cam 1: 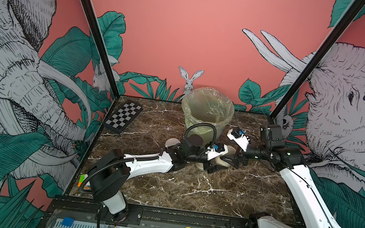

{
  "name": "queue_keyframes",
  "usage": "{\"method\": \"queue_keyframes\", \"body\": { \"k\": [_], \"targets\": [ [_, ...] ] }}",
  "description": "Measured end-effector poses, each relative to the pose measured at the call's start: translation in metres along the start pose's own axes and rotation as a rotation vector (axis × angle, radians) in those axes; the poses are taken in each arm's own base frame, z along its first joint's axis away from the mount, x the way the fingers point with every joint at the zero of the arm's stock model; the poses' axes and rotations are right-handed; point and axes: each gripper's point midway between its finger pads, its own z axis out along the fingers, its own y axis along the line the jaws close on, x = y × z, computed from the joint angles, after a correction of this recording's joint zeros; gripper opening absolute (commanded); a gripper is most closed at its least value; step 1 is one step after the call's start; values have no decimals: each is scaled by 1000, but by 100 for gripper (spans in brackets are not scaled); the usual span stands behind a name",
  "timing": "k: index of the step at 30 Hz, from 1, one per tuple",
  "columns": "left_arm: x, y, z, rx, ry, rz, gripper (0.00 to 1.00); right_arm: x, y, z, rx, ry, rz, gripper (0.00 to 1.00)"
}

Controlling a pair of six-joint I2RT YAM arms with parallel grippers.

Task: Empty moldy rice from jars
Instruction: Unscrew the lid from the jar.

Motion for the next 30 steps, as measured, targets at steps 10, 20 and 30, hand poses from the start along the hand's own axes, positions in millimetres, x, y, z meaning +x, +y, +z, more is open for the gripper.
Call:
{"method": "queue_keyframes", "body": {
  "k": [10,20,30],
  "targets": [
    [1,7,-2,-26,-14,5,0,4,11,-11,54,-46,-6,99],
    [7,17,-5,-81,-2,13,0,-3,9,-31,188,-116,-13,99],
    [13,28,-7,-156,18,37,0,-35,7,-72,289,-318,446,99]
  ]
}}
